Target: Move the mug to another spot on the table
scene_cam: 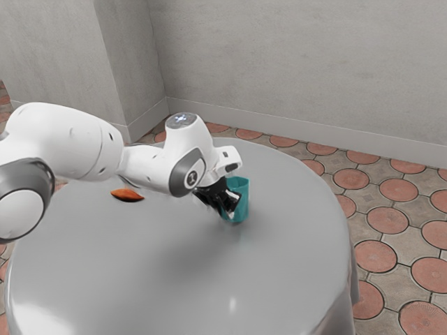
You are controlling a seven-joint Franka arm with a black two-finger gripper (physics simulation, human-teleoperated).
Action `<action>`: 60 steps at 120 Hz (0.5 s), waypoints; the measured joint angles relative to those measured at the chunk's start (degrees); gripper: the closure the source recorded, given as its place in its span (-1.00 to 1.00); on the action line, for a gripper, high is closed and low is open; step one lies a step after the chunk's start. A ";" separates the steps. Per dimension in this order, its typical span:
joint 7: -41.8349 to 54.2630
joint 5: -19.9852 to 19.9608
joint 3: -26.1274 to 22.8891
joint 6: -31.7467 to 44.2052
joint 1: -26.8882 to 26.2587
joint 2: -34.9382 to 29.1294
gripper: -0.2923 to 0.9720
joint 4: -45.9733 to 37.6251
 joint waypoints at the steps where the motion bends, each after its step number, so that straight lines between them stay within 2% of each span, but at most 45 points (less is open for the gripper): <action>1: -0.01 0.02 0.00 0.00 0.00 -0.11 0.45 -0.03; 24: -0.36 0.55 0.02 0.08 0.33 -2.53 0.50 -1.68; 28: -0.41 0.89 0.02 0.32 0.50 -3.23 0.47 -2.65; 60: -0.57 3.57 0.15 5.13 2.39 -8.15 0.61 -11.22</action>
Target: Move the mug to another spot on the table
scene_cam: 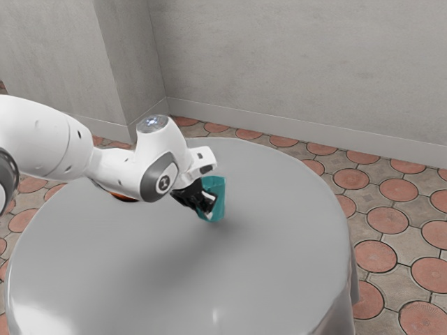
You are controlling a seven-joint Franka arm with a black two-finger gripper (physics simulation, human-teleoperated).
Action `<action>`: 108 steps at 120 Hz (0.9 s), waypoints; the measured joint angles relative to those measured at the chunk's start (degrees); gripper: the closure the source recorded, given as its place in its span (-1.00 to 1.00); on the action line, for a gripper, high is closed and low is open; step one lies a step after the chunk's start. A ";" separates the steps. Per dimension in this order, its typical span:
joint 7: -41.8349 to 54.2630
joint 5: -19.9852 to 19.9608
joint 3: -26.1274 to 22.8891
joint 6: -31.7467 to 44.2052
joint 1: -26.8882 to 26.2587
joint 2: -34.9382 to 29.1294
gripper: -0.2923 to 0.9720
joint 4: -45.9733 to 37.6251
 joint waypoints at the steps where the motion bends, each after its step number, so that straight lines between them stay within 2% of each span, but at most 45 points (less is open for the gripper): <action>1: 0.00 0.13 0.00 0.17 0.09 -0.20 0.61 -0.27; 24: 0.10 4.25 0.74 5.94 1.33 -4.16 0.66 -7.64; 61: 2.06 11.73 2.14 25.20 3.31 -6.43 0.67 -21.34; 84: 3.52 16.04 2.44 35.31 6.44 -6.41 0.65 -25.30; 108: 4.69 18.24 2.43 40.62 8.31 -4.51 0.65 -26.45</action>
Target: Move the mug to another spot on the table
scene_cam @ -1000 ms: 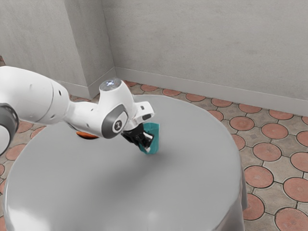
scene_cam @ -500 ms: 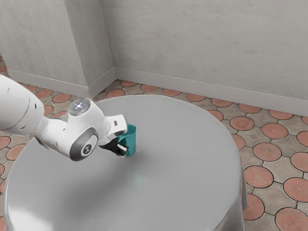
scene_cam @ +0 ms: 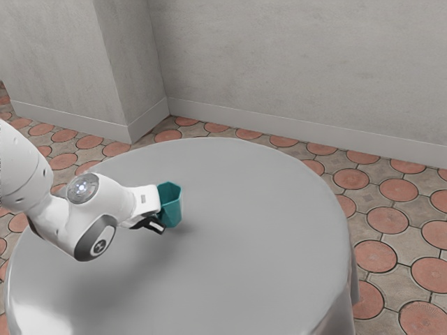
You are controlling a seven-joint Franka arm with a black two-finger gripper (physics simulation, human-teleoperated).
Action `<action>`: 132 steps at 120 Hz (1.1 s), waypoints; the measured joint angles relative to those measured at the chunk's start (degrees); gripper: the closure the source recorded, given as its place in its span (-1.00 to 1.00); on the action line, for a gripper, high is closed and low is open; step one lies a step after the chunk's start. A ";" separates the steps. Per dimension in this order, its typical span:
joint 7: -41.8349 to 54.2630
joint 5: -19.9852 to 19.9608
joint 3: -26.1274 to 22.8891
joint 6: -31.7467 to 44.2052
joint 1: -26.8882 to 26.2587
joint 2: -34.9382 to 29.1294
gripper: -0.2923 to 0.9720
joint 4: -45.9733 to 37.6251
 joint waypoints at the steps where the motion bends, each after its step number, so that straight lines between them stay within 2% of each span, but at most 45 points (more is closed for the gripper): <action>1: 0.04 0.04 0.00 0.15 0.03 0.13 0.65 -0.01; 54: 1.43 1.09 -0.12 3.79 0.75 3.28 0.57 0.04; 85: 1.15 1.59 -0.14 3.82 0.73 3.46 -0.03 0.13; 108: 0.93 1.67 -0.22 3.80 0.52 2.16 -0.27 -2.13; 116: 0.87 1.87 -0.23 3.76 0.30 -0.31 -0.32 -4.50; 132: 0.75 3.08 -0.18 3.29 0.24 -9.77 -0.39 -10.46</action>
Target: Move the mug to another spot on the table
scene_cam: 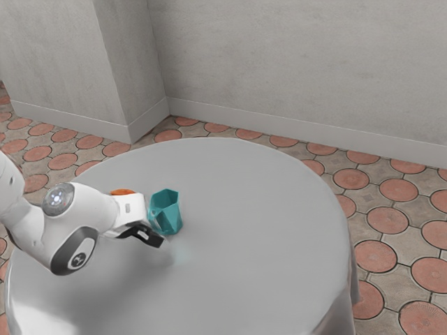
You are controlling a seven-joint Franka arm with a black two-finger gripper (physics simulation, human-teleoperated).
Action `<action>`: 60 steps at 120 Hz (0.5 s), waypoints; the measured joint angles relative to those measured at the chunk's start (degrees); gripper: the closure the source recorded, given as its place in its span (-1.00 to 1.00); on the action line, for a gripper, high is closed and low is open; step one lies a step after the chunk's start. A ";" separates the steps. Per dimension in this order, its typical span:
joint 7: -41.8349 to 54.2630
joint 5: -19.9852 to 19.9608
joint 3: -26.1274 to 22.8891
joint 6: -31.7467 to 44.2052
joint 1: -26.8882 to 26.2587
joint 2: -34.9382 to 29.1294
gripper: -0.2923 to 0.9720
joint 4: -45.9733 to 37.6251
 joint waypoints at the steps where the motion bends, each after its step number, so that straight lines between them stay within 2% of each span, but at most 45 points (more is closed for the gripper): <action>1: -0.01 0.06 -0.01 -0.11 0.01 -0.94 -0.40 -0.49; 10: -0.08 0.43 -0.03 -1.66 -0.16 -9.20 -0.44 -3.86; 18: -0.18 0.63 -0.20 -5.17 -1.84 -16.40 -0.46 -3.41; 24: -0.27 0.52 -0.73 -10.90 -3.38 -21.00 -0.48 1.39; 32: -0.41 -0.37 -1.67 -21.22 -4.65 -23.01 -0.50 11.81; 40: -0.50 -3.16 -2.17 -35.85 -4.88 -19.70 -0.51 27.13; 49: -0.52 -7.08 -1.85 -54.17 -4.10 -10.35 -0.52 46.20; 60: -0.53 -10.22 -1.67 -71.39 -2.61 -3.52 -0.52 58.47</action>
